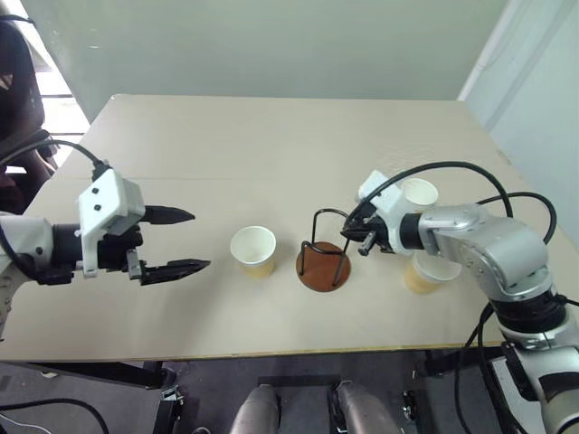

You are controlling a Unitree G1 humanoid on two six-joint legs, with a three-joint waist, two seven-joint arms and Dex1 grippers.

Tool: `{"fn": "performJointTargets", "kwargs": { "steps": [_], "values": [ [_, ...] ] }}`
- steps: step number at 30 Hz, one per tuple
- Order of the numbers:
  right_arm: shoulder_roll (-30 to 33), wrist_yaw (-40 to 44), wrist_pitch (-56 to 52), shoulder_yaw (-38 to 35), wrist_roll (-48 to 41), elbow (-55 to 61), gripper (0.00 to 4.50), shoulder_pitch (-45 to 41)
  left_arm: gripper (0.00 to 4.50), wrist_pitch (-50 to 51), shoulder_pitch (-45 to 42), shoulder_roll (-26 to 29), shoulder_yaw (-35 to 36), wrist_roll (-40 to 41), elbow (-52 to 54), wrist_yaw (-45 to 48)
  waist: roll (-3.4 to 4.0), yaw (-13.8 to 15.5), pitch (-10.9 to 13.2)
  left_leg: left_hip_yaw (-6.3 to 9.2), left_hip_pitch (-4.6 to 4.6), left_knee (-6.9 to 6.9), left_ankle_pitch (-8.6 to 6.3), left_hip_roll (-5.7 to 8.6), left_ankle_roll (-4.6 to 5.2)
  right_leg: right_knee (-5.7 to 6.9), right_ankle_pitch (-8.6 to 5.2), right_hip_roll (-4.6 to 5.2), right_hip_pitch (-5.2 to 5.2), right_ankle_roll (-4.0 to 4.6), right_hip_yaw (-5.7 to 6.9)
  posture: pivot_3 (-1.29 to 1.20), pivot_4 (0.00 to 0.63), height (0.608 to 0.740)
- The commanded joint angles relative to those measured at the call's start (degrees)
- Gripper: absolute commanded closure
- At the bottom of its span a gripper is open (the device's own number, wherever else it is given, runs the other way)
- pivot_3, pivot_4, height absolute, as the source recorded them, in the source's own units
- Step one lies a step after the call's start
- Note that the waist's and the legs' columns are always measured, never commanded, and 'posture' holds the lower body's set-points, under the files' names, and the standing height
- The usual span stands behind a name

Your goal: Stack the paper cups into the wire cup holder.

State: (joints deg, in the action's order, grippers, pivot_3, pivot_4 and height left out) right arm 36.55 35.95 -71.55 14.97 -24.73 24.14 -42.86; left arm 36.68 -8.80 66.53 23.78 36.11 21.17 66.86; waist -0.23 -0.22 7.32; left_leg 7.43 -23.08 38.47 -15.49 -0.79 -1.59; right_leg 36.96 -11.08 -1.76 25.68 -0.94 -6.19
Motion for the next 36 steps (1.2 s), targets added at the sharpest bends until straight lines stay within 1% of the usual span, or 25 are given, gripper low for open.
{"fn": "performJointTargets", "kwargs": {
  "steps": [1, 7, 13, 16, 23, 25, 26, 28, 31, 34, 36],
  "values": [
    [0.2, 2.2, 0.5, 1.1, -2.1, 3.8, 4.45, 1.0, 0.0, -0.6, -1.0, 0.6, 0.6, 0.1, 0.4, 0.0, 0.0, 0.0, 0.0, 0.0, 0.0, -0.03, 0.0, 0.0, 0.0, 0.0, 0.0, 0.0, 0.0, 0.0, 0.0, 0.0, 0.15, 0.74],
    [1.0, 3.9, 2.6, 2.9, -2.2, 5.1, 4.45, 2.4, 0.0, -0.6, -1.2, 0.7, 0.4, 0.1, 0.3, 0.1, 0.0, 0.0, 0.0, 0.0, 0.01, -0.06, 0.0, -0.02, 0.0, -0.02, 0.0, -0.03, 0.0, 0.0, 0.0, 0.0, 0.15, 0.74],
    [2.3, 5.6, 8.4, 7.0, 1.1, 2.4, 4.45, 1.6, 0.0, -0.4, -1.0, 0.8, 0.8, 0.1, 0.5, 0.2, -0.02, -0.1, 0.0, 0.0, 0.04, -0.05, 0.0, -0.04, 0.0, 0.0, 0.0, -0.03, -0.01, 0.0, -0.01, 0.0, 0.15, 0.74],
    [2.6, 6.7, 10.7, 8.4, 2.5, 0.9, 3.67, 1.0, 0.0, -0.2, -0.8, 0.8, 1.1, 0.1, 0.6, 0.1, -0.02, -0.1, 0.0, 0.0, 0.04, -0.05, 0.0, -0.04, 0.0, 0.0, 0.0, -0.03, -0.02, 0.0, 0.0, 0.0, 0.15, 0.74],
    [2.8, 8.7, 14.0, 9.4, 4.9, -1.7, 1.18, -0.2, 0.0, 0.2, -0.3, 1.0, 1.7, 0.2, 1.0, 0.0, -0.02, 0.0, 0.0, 0.0, -0.02, -0.07, 0.0, -0.04, 0.0, -0.02, 0.01, -0.03, 0.04, -0.01, 0.0, 0.0, 0.15, 0.74],
    [3.5, 9.8, 14.9, 8.4, 5.4, -2.6, 0.44, -1.2, 0.0, 0.1, -0.3, 1.0, 1.8, 0.2, 0.9, 0.0, -0.02, 0.0, 0.0, 0.0, -0.02, -0.08, 0.0, -0.04, 0.0, -0.02, 0.02, -0.03, 0.04, -0.02, 0.0, 0.0, 0.15, 0.74],
    [4.9, 11.7, 16.2, 7.5, 5.3, -2.8, 0.12, -1.9, 0.0, 0.0, -0.4, 1.0, 1.6, 0.1, 0.7, 0.1, -0.02, 0.0, 0.0, 0.0, -0.02, -0.08, 0.0, -0.04, 0.0, -0.02, 0.01, -0.03, 0.05, -0.01, 0.0, 0.0, 0.15, 0.74],
    [8.4, 16.0, 19.6, 5.8, 5.2, -3.0, 0.12, -3.1, 0.0, -0.4, -0.9, 1.0, 1.0, -0.1, 0.2, 0.2, 0.0, 0.1, 0.0, 0.0, -0.05, -0.07, 0.0, -0.04, 0.0, -0.02, 0.01, -0.03, 0.06, 0.0, 0.0, 0.0, 0.15, 0.74],
    [11.7, 20.0, 23.0, 4.6, 5.3, -4.4, 0.12, -4.7, 0.0, -0.9, -1.9, 1.0, 0.0, -0.3, -0.5, 0.4, -0.01, 0.2, 0.0, 0.0, -0.1, -0.06, 0.0, -0.03, 0.0, -0.03, -0.01, -0.02, 0.07, 0.03, 0.0, 0.0, 0.15, 0.74],
    [15.7, 25.9, 27.9, 2.0, 5.0, -6.1, 0.12, -7.1, 0.0, -1.6, -3.6, 0.9, -1.6, -0.5, -1.5, 0.8, 0.0, 0.2, 0.0, 0.0, -0.09, -0.08, 0.0, -0.04, 0.0, -0.02, -0.01, -0.02, 0.09, 0.04, 0.0, 0.0, 0.15, 0.74],
    [17.2, 28.5, 29.8, 0.7, 4.5, -6.7, 0.12, -8.0, 0.0, -2.1, -4.4, 0.9, -2.4, -0.8, -2.2, 1.1, 0.0, 0.2, 0.0, 0.0, -0.1, -0.1, 0.0, -0.04, 0.0, -0.02, -0.01, -0.02, 0.1, 0.04, 0.0, 0.0, 0.15, 0.74]
  ]
}}
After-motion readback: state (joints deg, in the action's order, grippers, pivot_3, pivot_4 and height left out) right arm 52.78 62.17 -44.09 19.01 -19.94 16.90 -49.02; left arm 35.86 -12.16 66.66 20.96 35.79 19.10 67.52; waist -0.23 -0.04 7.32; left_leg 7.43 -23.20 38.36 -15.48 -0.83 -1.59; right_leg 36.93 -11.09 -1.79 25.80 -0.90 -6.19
